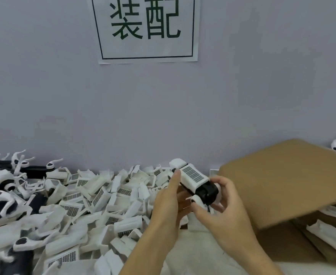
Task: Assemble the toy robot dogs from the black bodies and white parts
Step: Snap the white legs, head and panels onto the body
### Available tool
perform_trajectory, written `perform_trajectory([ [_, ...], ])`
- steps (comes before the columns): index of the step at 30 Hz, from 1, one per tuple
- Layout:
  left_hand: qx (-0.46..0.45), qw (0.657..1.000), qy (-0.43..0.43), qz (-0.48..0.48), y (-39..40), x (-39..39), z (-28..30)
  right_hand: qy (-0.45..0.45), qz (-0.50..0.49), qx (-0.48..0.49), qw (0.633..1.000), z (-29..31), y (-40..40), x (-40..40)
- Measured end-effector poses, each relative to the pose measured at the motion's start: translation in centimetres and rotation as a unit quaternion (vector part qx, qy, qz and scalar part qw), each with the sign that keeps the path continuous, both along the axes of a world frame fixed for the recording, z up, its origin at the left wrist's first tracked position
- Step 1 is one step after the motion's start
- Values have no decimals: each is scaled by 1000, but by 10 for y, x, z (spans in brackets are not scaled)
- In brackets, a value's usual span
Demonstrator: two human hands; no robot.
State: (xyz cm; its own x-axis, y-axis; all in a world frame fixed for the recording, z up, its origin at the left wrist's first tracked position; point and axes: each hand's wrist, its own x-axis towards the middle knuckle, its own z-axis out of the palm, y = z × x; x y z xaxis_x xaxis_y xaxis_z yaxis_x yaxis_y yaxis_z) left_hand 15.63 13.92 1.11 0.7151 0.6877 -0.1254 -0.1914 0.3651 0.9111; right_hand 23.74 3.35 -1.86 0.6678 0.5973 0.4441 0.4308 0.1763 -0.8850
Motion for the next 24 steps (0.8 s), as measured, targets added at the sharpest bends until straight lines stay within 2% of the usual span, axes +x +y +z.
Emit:
perform_trajectory([
  [3, -86, 995, -55, 0, -5, -1, 5, -60, -24, -55, 996, -4, 5, -6],
  [6, -94, 991, -89, 18, -6, -3, 4, -73, -27, -96, 992, -11, 11, -8],
  [11, -31, 991, -133, 1, -5, -4, -1, -92, -62, -88, 990, -14, 14, -10],
  [16, 31, 992, -119, -22, -4, -1, -5, -81, -73, -76, 991, -10, 10, -14],
  [24, 90, 993, -76, -5, 0, 2, -14, -71, -82, -100, 989, -8, 7, -15],
])
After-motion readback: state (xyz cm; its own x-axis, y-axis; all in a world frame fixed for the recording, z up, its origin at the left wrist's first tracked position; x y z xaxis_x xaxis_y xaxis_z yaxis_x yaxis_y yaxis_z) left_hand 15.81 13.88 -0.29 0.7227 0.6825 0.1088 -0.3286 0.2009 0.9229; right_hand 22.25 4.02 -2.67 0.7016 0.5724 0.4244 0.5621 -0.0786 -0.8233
